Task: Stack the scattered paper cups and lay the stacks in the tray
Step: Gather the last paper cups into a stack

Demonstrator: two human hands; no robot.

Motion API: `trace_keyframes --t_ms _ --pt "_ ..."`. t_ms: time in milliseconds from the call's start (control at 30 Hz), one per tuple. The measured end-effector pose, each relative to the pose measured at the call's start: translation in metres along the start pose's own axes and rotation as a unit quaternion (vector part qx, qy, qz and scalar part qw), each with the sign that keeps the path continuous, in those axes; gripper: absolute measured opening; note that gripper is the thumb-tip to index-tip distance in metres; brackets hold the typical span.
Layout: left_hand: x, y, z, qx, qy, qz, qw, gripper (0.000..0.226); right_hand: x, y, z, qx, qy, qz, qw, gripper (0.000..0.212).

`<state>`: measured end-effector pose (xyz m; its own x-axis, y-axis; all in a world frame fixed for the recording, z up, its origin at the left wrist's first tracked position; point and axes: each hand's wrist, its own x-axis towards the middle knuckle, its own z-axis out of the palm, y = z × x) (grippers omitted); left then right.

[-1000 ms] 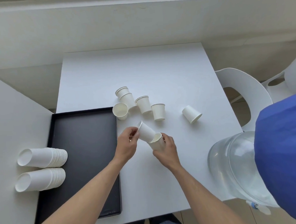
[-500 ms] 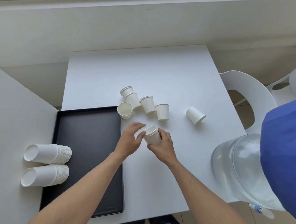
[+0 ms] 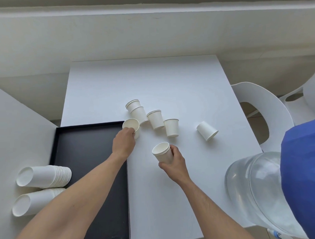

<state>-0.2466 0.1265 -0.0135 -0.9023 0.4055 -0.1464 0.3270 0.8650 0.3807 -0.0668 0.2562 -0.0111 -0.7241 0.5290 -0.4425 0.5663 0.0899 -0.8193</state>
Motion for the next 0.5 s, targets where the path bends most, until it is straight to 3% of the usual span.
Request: trace_keyframes --t_ms 167,300,500 --pt "-0.033 0.013 -0.001 -0.243 0.081 0.012 0.967 0.013 0.003 -0.002 0.001 -0.016 -0.003 -0.003 1.000 0.064" --pt "-0.049 0.025 -0.002 -0.369 0.007 0.015 0.929 0.014 0.007 -0.009 0.004 -0.012 -0.010 -0.008 1.000 0.063" --pt "-0.051 0.029 0.003 -0.389 -0.117 0.026 0.913 0.016 0.011 -0.019 0.008 0.001 -0.017 -0.019 1.000 0.060"
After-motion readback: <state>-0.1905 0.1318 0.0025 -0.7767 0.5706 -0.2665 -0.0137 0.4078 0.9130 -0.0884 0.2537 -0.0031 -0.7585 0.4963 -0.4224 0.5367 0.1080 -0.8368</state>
